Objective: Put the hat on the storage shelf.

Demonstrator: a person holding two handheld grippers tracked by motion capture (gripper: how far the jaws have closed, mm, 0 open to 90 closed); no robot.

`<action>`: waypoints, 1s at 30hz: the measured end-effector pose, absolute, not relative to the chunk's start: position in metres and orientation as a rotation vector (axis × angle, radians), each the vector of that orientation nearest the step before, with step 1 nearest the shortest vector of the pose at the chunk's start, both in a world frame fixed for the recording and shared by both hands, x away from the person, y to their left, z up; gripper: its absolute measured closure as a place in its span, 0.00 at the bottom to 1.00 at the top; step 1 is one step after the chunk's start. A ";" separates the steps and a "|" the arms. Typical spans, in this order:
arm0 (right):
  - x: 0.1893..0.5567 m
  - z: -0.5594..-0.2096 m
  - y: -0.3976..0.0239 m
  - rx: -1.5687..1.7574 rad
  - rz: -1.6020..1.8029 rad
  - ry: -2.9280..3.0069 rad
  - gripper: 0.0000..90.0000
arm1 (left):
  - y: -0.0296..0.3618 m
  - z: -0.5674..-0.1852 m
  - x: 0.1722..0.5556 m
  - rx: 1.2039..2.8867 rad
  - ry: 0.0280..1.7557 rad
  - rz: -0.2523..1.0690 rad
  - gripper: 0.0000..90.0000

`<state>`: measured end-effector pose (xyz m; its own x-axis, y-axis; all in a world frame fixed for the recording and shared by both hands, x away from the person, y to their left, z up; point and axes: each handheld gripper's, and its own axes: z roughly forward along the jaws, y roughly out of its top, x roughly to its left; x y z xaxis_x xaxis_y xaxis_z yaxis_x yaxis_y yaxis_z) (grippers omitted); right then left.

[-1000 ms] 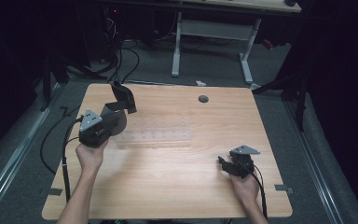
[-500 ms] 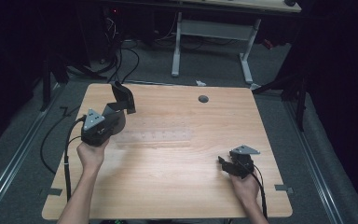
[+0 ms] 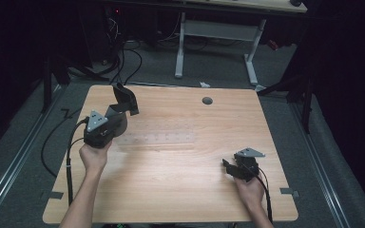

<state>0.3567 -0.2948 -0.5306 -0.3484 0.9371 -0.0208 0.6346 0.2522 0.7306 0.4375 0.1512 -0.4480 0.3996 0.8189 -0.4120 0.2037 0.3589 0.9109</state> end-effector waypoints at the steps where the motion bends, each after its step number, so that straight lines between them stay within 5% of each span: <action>1: 0.357 -0.531 -0.295 1.427 0.882 2.073 0.48 | 0.151 -0.448 0.437 1.169 1.122 0.529 0.96; 30: 0.357 -0.531 -0.295 1.428 0.882 2.073 0.48 | 0.149 -0.460 0.440 1.158 1.174 0.511 0.96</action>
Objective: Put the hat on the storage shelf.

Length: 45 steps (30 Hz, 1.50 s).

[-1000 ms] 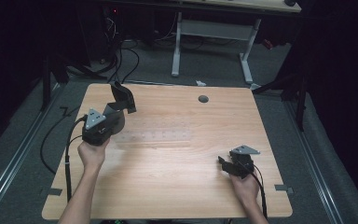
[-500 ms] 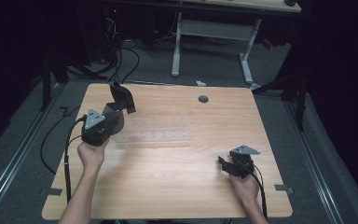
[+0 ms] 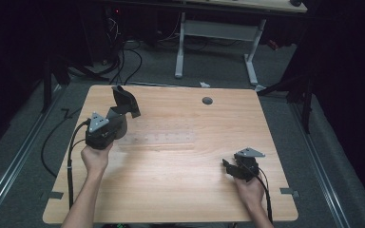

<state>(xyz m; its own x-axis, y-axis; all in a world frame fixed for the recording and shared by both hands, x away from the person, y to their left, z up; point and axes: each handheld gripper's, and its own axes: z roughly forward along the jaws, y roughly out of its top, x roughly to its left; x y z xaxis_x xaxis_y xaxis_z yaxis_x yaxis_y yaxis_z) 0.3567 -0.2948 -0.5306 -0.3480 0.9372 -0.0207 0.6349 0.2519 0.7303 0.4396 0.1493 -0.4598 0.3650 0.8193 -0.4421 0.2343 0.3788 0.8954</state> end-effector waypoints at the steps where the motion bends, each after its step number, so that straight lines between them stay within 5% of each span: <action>1: 0.357 -0.531 -0.295 1.428 0.882 2.072 0.48 | 0.149 -0.461 0.440 1.158 1.176 0.509 0.96; 29: 0.357 -0.531 -0.295 1.427 0.882 2.073 0.48 | 0.153 -0.482 0.430 1.187 1.248 0.447 0.91; 40: 0.357 -0.531 -0.295 1.427 0.882 2.073 0.48 | 0.160 -0.479 0.426 1.155 1.306 0.432 0.55; 45: 0.357 -0.531 -0.295 1.428 0.882 2.072 0.48 | 0.164 -0.479 0.420 1.160 1.311 0.439 0.50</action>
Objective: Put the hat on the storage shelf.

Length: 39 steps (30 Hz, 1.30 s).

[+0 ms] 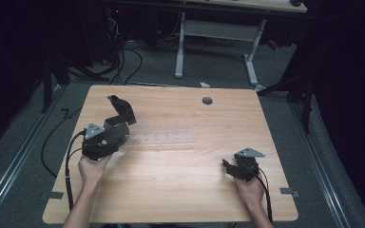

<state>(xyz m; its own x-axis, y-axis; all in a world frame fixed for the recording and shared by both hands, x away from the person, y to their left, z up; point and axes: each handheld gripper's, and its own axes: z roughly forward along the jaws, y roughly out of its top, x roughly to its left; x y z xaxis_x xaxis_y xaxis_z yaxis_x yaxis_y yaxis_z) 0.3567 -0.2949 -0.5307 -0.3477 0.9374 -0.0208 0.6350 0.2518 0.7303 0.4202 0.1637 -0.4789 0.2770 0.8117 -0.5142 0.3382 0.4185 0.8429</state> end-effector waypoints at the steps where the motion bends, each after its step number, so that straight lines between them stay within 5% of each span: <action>1: 0.357 -0.531 -0.295 1.428 0.882 2.072 0.48 | 0.164 -0.479 0.419 1.160 1.311 0.441 0.49; 39: 0.357 -0.531 -0.295 1.429 0.882 2.072 0.47 | 0.125 -0.543 0.354 1.353 1.321 0.389 0.43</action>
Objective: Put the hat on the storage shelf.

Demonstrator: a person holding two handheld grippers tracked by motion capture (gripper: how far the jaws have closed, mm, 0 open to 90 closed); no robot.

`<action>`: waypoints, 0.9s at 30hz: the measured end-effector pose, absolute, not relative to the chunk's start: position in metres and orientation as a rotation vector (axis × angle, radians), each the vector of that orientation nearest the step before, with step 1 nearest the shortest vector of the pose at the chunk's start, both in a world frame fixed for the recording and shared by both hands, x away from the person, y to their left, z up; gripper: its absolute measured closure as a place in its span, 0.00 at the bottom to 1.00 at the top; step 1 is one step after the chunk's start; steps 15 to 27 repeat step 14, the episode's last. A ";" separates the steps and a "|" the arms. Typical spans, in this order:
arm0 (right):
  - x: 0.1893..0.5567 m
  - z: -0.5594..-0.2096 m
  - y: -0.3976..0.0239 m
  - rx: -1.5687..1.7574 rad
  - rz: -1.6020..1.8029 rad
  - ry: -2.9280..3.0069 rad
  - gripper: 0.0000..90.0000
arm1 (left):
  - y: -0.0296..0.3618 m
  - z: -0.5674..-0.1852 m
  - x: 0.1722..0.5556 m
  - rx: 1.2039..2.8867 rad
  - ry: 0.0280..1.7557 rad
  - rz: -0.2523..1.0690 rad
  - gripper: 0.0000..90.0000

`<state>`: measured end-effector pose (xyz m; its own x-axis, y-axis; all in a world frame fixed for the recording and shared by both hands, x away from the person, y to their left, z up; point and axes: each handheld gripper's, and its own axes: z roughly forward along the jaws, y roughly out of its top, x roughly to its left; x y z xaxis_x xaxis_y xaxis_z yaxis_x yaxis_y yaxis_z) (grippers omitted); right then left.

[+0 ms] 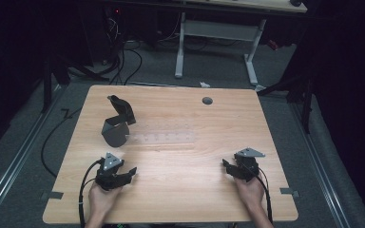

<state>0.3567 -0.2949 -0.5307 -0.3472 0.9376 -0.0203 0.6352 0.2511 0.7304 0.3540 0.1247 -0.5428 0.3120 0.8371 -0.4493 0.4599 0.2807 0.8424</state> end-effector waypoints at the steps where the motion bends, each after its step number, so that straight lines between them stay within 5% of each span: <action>1: 0.357 -0.531 -0.295 1.429 0.882 2.072 0.47 | 0.123 -0.544 0.354 1.359 1.323 0.396 0.43; 27: 0.357 -0.531 -0.295 1.428 0.882 2.073 0.47 | 0.119 -0.547 0.356 1.396 1.336 0.432 0.37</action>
